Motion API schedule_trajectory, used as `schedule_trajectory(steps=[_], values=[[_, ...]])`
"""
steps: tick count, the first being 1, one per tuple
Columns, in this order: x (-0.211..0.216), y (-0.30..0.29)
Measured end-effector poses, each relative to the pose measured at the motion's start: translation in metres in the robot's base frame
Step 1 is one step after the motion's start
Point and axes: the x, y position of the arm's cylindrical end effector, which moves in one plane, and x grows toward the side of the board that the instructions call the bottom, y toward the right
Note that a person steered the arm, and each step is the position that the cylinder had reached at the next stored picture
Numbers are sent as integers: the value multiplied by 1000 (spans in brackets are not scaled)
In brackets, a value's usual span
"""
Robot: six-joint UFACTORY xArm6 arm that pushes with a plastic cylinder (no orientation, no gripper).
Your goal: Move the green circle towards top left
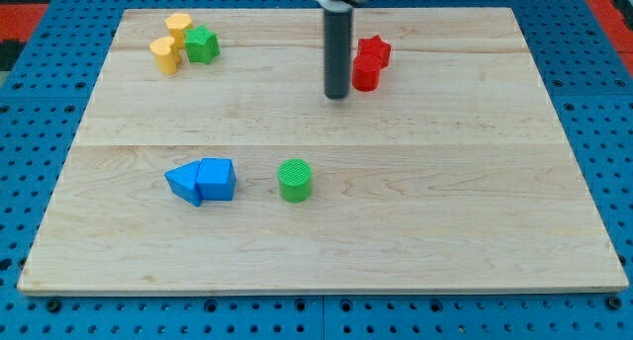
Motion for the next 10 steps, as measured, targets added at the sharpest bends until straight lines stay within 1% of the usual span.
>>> schedule_trajectory(steps=[1, 2, 4, 6, 7, 10], values=[[78, 22], [134, 22], [136, -53], [115, -99], [87, -108], [9, -103]])
